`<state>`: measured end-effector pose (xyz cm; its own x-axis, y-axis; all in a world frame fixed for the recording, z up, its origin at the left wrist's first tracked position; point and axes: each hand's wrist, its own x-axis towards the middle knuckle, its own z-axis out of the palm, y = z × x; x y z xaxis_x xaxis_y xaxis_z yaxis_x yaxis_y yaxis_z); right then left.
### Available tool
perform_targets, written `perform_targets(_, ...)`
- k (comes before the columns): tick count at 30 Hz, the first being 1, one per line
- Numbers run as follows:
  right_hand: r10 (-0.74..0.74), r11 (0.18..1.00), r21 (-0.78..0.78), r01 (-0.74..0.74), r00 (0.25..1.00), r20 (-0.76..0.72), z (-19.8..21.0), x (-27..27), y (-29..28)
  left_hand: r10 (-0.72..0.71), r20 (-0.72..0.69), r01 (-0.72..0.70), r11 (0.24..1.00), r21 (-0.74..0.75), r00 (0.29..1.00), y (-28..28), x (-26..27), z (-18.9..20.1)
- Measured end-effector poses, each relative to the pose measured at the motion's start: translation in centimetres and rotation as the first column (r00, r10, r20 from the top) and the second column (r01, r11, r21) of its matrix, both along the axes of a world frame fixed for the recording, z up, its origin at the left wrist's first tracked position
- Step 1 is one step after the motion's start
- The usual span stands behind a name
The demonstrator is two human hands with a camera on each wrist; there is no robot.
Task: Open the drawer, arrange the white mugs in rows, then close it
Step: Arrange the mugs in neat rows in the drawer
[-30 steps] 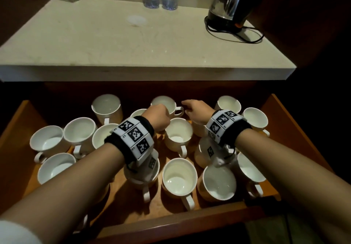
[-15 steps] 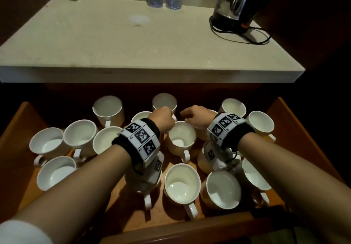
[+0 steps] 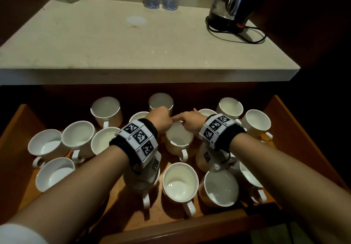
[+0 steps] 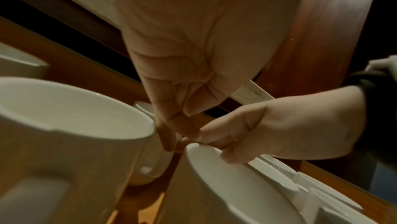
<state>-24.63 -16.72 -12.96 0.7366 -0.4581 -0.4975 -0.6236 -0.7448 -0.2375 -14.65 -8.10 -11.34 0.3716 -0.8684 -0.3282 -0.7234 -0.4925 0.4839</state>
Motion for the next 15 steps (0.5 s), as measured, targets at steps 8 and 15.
perform_targets(8, -0.044, 0.999, 0.004, 0.043, 0.994, 0.097, 1.8, -1.3, -1.0, 0.039, 0.011, -0.038, 0.996, -0.080, 0.999, 0.7, 0.0, 1.7)
perform_targets(15, -0.274, 0.957, -0.011, 0.290, 0.915, 0.297, 3.0, -7.7, -4.3, -0.030, -0.030, 0.025, 0.985, -0.170, 0.999, -0.1, -3.5, 3.6)
